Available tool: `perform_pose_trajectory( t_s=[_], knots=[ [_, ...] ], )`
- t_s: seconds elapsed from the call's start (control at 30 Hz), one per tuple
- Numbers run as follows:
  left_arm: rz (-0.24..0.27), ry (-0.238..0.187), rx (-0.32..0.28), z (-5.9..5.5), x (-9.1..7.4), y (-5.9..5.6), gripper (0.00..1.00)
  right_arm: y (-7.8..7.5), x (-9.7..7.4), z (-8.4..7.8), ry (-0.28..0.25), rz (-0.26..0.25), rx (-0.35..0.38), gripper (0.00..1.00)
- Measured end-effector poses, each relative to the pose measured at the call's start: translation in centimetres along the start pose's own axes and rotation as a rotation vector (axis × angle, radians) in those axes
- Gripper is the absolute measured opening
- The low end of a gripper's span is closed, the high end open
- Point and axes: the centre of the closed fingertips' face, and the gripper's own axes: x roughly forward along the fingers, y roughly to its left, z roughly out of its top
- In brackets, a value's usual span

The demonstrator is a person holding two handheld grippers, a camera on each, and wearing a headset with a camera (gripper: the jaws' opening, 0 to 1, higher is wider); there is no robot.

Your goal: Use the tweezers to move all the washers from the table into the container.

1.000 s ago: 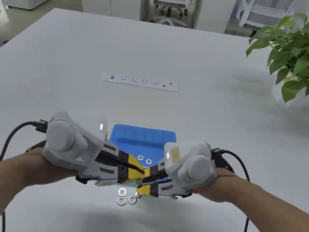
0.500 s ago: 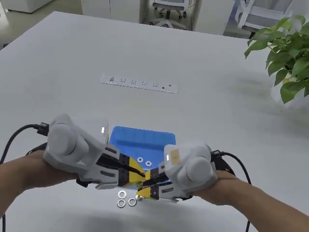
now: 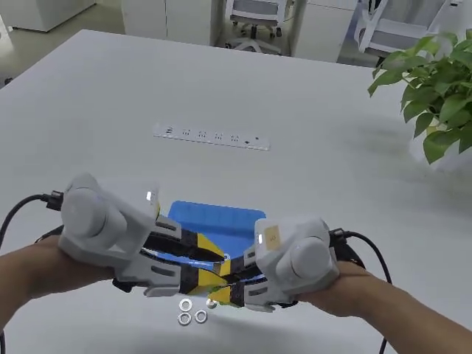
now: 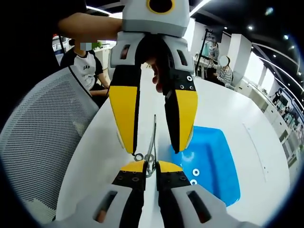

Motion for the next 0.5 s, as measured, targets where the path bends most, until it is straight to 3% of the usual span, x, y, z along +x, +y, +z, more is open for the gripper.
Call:
perform_pose_trajectory(
  t_s=[0.5],
  knots=[
    [0.077, -0.038, -0.070, -0.1, -1.1, 0.1, 0.52, -0.7, -2.1, 1.5, -0.013, -0.008, -0.006, 0.09]
  ],
)
